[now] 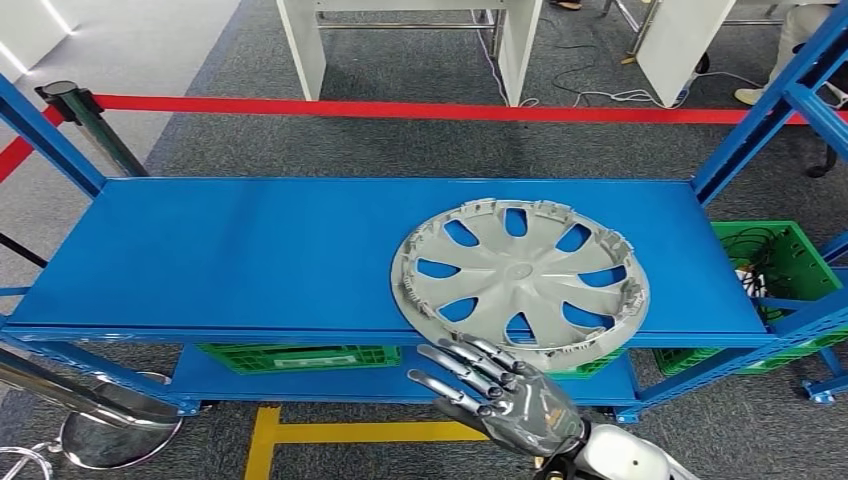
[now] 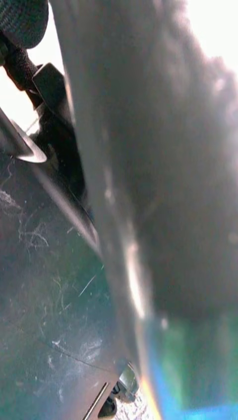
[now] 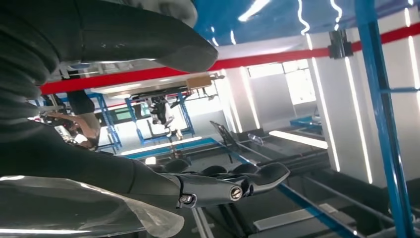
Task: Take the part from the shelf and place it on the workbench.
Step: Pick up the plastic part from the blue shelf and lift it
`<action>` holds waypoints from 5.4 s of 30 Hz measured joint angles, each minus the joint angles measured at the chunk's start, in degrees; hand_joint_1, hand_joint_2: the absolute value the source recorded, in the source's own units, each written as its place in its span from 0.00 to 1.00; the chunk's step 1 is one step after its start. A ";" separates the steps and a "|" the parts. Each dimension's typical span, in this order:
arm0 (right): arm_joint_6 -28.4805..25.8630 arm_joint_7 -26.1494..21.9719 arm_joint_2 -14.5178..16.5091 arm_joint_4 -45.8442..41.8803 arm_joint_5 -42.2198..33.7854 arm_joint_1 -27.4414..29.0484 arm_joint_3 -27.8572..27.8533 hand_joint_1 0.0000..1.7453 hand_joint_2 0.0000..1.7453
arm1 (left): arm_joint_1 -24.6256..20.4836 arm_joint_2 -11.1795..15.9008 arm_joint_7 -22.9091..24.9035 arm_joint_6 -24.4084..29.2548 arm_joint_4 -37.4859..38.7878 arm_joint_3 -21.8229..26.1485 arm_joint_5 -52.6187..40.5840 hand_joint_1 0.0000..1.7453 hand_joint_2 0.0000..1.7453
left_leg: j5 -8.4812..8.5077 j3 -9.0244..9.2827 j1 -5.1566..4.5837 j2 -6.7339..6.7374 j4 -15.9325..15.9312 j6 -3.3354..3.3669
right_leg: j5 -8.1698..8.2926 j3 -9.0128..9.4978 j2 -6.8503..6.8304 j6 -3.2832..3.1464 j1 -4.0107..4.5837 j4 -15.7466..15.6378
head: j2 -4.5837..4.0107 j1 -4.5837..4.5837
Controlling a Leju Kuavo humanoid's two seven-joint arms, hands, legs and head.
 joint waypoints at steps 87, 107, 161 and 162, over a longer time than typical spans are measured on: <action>-0.87 18.57 -8.87 4.56 12.46 1.11 6.54 0.00 1.00 | -0.55 1.12 10.82 3.52 0.69 -1.48 0.92 0.00 0.00 | 0.00 -0.07 0.00 -0.01 0.00 0.00 | 0.00 -0.07 -0.07 0.00 0.00 0.01 | -0.01 -0.01; -0.96 18.78 -8.82 4.56 12.78 1.11 6.52 0.00 1.00 | -0.55 1.30 11.21 3.46 0.81 -1.44 1.07 0.00 0.00 | 0.00 -0.07 0.00 -0.01 0.00 0.00 | 0.00 -0.06 -0.07 0.00 0.00 0.02 | -0.01 -0.01; -0.50 21.68 -3.86 13.85 15.69 -0.38 8.83 0.00 1.00 | -0.53 1.25 11.30 3.52 0.84 -4.17 3.74 0.00 0.00 | 0.01 -0.11 0.03 -0.06 0.00 -0.01 | -0.01 -0.07 -0.16 0.00 0.02 0.07 | -0.01 -0.16; -0.50 21.69 -3.86 13.89 15.70 -0.42 8.86 0.00 1.00 | -0.53 1.25 11.30 3.52 0.84 -4.17 3.74 0.00 0.00 | 0.01 -0.11 0.03 -0.06 0.00 -0.01 | -0.01 -0.07 -0.16 0.00 0.02 0.07 | -0.01 -0.17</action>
